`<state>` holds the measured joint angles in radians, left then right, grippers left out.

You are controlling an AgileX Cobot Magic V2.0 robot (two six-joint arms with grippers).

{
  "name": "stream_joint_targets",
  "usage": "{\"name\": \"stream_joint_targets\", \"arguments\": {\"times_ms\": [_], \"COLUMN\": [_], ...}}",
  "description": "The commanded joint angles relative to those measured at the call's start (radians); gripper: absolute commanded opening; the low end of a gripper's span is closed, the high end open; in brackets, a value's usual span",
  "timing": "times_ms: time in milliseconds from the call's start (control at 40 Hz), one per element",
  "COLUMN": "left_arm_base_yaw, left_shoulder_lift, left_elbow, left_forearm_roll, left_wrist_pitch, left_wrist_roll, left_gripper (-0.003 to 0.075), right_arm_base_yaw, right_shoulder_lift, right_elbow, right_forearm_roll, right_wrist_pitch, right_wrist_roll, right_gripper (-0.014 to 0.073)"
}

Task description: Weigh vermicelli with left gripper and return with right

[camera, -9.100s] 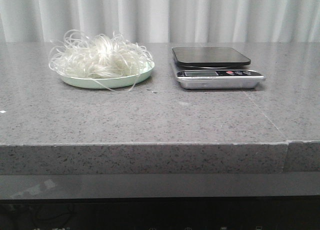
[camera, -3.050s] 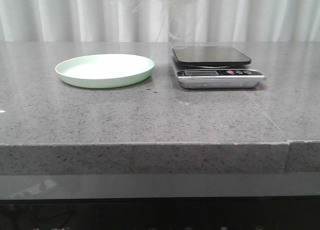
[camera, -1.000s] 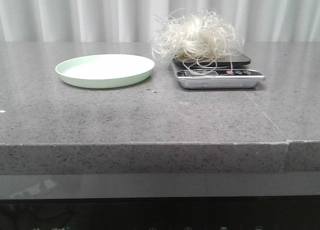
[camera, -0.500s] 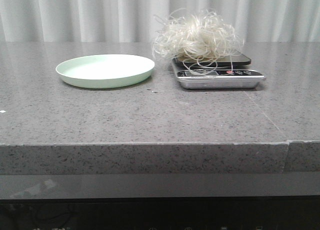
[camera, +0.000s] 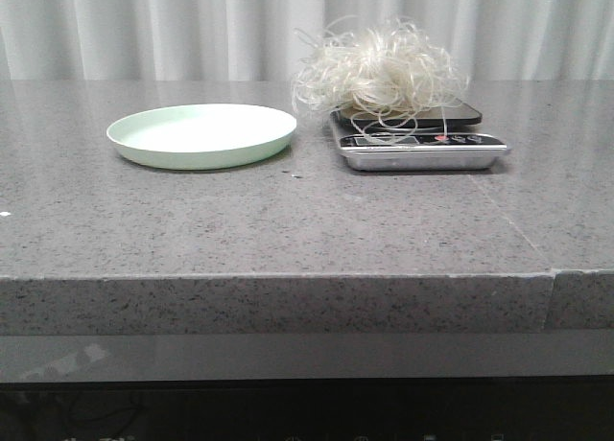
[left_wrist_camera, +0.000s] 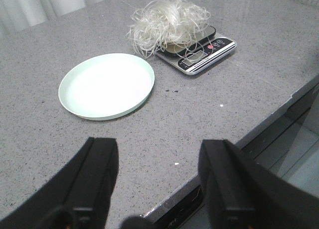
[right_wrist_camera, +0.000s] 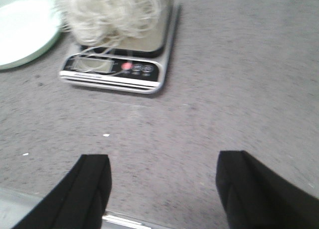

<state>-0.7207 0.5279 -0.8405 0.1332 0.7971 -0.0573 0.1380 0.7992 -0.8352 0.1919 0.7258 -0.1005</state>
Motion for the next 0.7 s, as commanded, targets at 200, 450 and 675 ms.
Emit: {"name": "stream_joint_targets", "arguments": {"times_ms": [200,450,675], "left_arm_base_yaw": [-0.008,-0.008,-0.008], "left_shoulder_lift": [0.006,0.006,0.006], "left_elbow": [-0.024,-0.024,-0.024], "left_forearm_roll": [0.004,0.004,0.004], "left_wrist_pitch": [-0.075,-0.075,-0.075], "left_wrist_roll": [-0.01,-0.01,-0.01], "left_gripper": [0.0442,0.0438,0.0438], "right_arm_base_yaw": [0.16,0.216,0.216], "right_shoulder_lift": [0.25,0.482,0.673], "right_elbow": [-0.226,-0.436,-0.623], "right_forearm_roll": [0.023,0.032,0.032], "right_wrist_pitch": [-0.056,-0.07,-0.069], "right_wrist_roll": [-0.029,-0.03,-0.03], "right_gripper": [0.0561,0.0561,0.0561]}}
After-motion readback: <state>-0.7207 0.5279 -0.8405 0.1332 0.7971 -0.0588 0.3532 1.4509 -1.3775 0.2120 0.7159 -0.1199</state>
